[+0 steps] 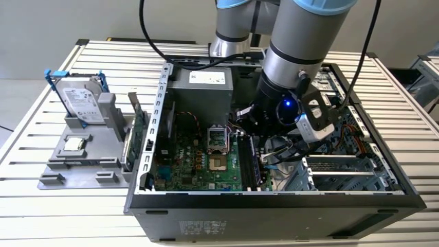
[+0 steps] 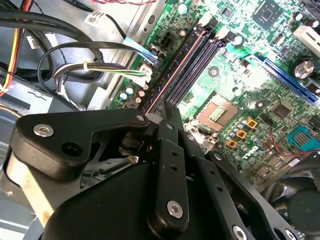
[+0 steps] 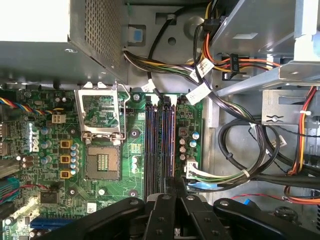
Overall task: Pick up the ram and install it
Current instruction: 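Press down the ram until it locks into place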
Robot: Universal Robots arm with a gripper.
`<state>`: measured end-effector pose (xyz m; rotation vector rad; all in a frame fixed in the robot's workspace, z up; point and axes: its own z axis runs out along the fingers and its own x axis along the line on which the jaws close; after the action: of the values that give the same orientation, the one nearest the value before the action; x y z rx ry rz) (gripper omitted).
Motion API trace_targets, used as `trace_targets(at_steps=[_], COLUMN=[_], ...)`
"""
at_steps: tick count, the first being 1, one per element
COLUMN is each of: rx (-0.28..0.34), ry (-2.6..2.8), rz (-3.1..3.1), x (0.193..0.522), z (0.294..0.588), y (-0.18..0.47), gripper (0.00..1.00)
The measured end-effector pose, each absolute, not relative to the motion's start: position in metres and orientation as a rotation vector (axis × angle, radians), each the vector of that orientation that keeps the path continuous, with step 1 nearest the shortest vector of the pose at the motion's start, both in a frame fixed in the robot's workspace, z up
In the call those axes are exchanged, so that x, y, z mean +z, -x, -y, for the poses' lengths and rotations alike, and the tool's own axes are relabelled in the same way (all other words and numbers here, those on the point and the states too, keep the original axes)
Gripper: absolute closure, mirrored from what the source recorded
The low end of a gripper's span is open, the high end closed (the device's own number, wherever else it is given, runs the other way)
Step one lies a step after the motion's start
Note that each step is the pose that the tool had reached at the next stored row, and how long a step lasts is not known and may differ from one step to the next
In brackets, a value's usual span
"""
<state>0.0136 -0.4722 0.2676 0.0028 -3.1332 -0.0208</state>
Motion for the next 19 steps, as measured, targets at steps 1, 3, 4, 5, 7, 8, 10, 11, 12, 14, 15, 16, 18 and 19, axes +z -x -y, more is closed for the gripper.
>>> trace_targets(at_steps=[1,3,4,5,7,8,10,11,12,14,15,16,18,19], rx=[-0.021,-0.021,-0.021,-0.021,-0.021,-0.021,-0.021,-0.021,-0.021,-0.021,-0.021,-0.021,-0.021,-0.021], ry=[-0.003,-0.003,-0.003,-0.003,-0.003,-0.003,-0.003,-0.003,-0.003,-0.003,-0.003,-0.004,-0.022,-0.036], rz=[3.133,3.133,3.133,3.133,3.133,3.133,3.133,3.133,3.133,3.133,3.133,3.133,3.133,3.133], x=[0.2679,0.2679,0.268,0.268,0.2681,0.2682,0.2683,0.2683,0.2684,0.2685,0.2685,0.2685,0.2685,0.2685], z=[0.4722,0.4722,0.4722,0.4722,0.4722,0.4722,0.4722,0.4722,0.4722,0.4722,0.4722,0.4722,0.4722,0.4722], y=[-0.0136,-0.0136,-0.0136,-0.0136,-0.0136,-0.0136,-0.0136,-0.0136,-0.0136,-0.0135,-0.0135,-0.0136,-0.0136,-0.0135], gripper=[1.0,1.0,1.0,1.0,1.0,1.0,1.0,1.0,1.0,1.0,1.0,1.0,1.0,1.0])
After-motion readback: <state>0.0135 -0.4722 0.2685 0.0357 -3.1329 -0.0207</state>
